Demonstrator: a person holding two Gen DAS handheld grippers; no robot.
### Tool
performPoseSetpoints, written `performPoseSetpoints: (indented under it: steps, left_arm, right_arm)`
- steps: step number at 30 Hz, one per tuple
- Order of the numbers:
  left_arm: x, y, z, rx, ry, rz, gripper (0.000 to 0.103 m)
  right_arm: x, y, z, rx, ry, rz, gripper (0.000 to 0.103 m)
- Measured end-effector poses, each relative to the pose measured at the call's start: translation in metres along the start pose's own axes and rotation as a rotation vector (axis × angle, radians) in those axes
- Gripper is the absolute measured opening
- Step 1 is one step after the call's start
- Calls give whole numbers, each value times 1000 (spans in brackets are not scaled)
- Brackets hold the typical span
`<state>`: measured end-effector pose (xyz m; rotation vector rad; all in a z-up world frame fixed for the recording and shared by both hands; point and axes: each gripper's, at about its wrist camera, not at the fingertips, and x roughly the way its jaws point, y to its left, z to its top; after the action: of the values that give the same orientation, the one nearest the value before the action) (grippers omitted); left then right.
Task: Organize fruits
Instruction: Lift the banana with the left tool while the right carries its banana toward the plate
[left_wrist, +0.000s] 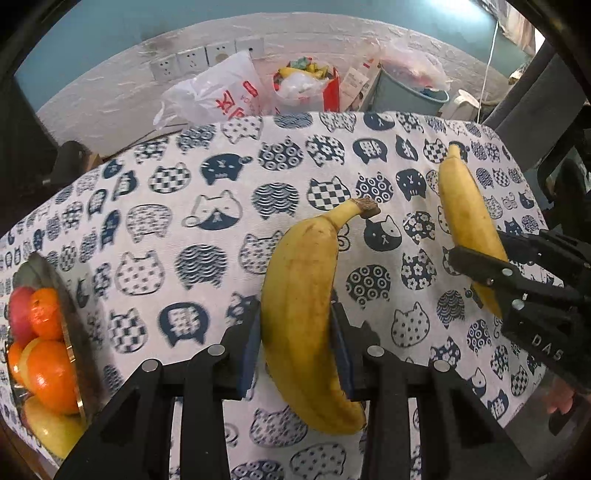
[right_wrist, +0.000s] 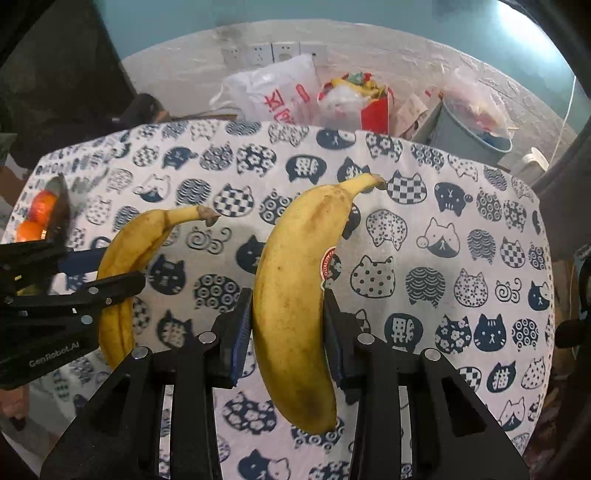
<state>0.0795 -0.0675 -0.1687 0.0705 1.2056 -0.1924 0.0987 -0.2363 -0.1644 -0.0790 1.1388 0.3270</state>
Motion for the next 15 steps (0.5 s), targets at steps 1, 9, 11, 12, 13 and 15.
performPoseSetpoints:
  steps: [1, 9, 11, 12, 13, 15]
  left_arm:
    - [-5, 2, 1, -3, -6, 0, 36]
    - [-42, 31, -8, -46, -56, -12, 36]
    - [-50, 39, -13, -58, -65, -11, 36]
    - [-55, 43, -16, -65, -74, -10, 36]
    - [-59, 45, -19, -67, -79, -6, 36]
    - [-66, 52, -24, -72, -89, 3, 36]
  right_arm:
    - [-5, 3, 0, -4, -6, 2, 34]
    - [-30, 30, 11, -43, -53, 29, 34]
    - [-37, 39, 13, -56, -64, 39, 34]
    - [-40, 44, 14, -63, -71, 46, 34]
    - [-42, 48, 15, -69, -75, 52, 34]
    - [-48, 58, 17, -83, -86, 66, 34]
